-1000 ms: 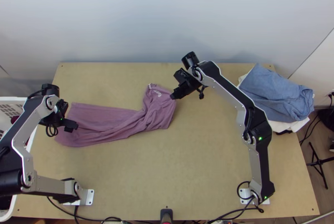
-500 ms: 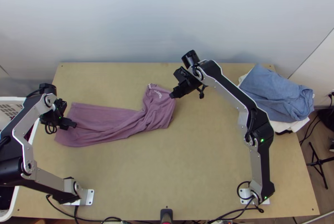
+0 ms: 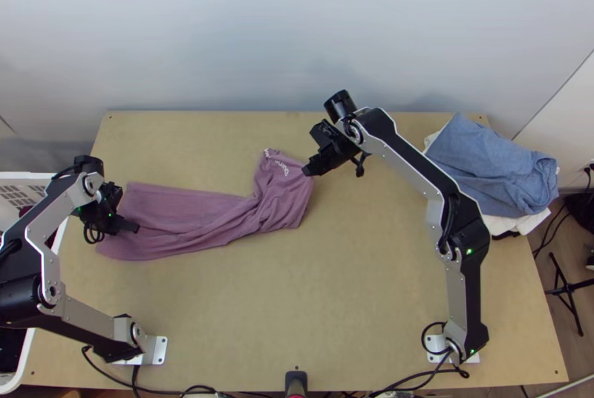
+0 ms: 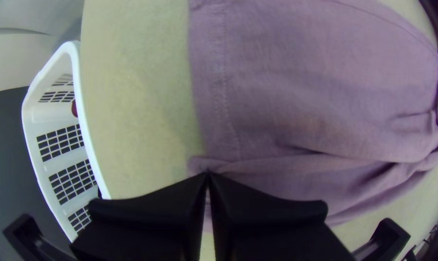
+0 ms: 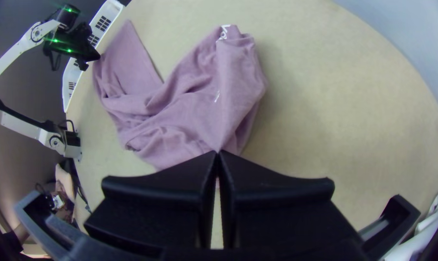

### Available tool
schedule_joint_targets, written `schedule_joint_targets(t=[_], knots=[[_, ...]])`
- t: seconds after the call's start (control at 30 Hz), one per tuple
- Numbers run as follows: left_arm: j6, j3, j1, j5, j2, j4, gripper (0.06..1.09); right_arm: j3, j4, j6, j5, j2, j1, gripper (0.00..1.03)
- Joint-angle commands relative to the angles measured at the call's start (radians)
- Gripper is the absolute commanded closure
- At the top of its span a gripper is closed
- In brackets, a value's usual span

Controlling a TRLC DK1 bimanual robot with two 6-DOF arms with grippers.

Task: Fold the t-shirt

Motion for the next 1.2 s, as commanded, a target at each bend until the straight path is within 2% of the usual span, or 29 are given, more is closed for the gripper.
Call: schedule_joint_targets(t=[0.0, 0.2, 0.4, 0.8, 1.0, 1.17], knots=[[0.009, -0.043, 0.017, 0.001, -0.004, 0.049, 1.04, -0.013, 0.0, 0.006, 0.0, -0.011, 0.002, 1.0], [0.009, -0.02, 0.032, 0.003, -0.016, 0.05, 1.04, -0.024, 0.0, 0.011, 0.0, -0.021, 0.008, 1.0], [-0.037, 0.07, 0.046, 0.061, -0.136, -0.076, 1.04, -0.047, 0.0, 0.012, 0.0, -0.066, 0.006, 1.0], [-0.049, 0.215, 0.144, 0.123, -0.308, -0.237, 1.04, -0.119, 0.0, 0.032, 0.0, -0.201, -0.031, 1.0], [-0.146, 0.451, 0.299, 0.288, -0.32, -0.364, 1.04, -0.113, 0.0, 0.083, -0.001, -0.334, -0.072, 1.0], [-0.212, 0.641, 0.333, 0.396, -0.322, -0.487, 1.04, -0.096, -0.022, 0.112, -0.031, -0.437, -0.084, 1.0]])
